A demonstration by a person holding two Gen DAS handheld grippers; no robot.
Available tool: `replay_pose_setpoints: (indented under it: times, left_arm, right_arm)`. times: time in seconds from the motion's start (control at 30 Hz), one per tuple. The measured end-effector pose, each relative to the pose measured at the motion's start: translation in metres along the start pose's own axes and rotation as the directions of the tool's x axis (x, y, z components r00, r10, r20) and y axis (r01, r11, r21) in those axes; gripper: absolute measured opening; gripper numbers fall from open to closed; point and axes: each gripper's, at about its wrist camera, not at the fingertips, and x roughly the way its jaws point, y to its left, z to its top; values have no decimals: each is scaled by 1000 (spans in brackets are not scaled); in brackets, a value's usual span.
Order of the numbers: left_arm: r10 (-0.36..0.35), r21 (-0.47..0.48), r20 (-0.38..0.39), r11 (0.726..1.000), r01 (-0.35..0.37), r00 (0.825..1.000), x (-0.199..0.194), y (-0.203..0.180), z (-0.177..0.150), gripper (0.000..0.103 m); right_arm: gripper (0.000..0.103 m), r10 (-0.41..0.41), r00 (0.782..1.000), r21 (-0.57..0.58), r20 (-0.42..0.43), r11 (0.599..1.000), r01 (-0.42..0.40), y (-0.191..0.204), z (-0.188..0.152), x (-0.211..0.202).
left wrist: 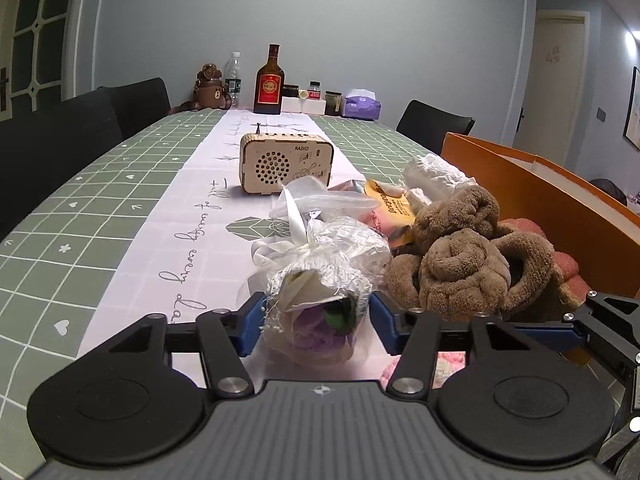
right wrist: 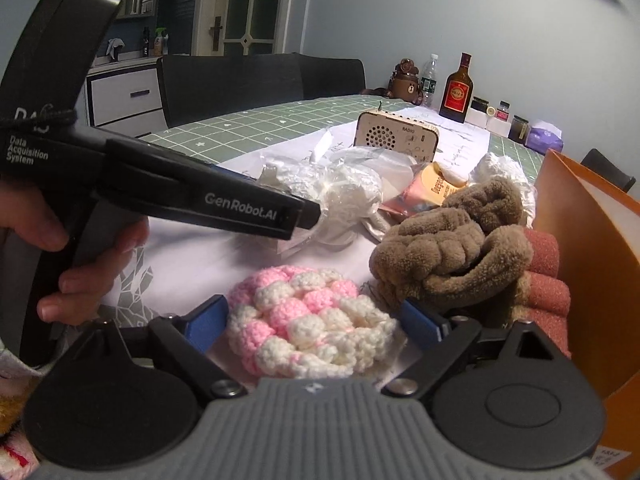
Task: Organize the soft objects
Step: 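Grasp the pink-and-white crocheted ball with the right tool while the left tool grasps the clear plastic bag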
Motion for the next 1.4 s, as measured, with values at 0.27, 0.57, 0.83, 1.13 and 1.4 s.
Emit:
replay_pose_setpoints:
  times: [0.27, 0.57, 0.83, 1.13, 1.4]
  left_arm:
    - [29, 50, 19, 998, -29, 999, -16, -1, -1, 58]
    - [40, 45, 30, 998, -41, 999, -18, 10, -1, 58]
    - [27, 20, 11, 999, -28, 1000, -7, 12, -4, 58]
    - [26, 11, 36, 1000, -26, 999, -4, 11, -7, 56]
    - [47, -17, 82, 999, -45, 996, -20, 14, -3, 53]
  right_arm:
    - [87, 48, 996, -18, -75, 999, -50, 4, 7, -13]
    - [100, 127, 990, 0, -55, 992, -127, -14, 3, -4]
    - [100, 201, 979, -22, -45, 979, -202, -13, -5, 12]
    - [76, 187, 982, -23, -23, 982, -187, -9, -13, 4]
    - [61, 139, 990, -12, -18, 990, -139, -10, -9, -8]
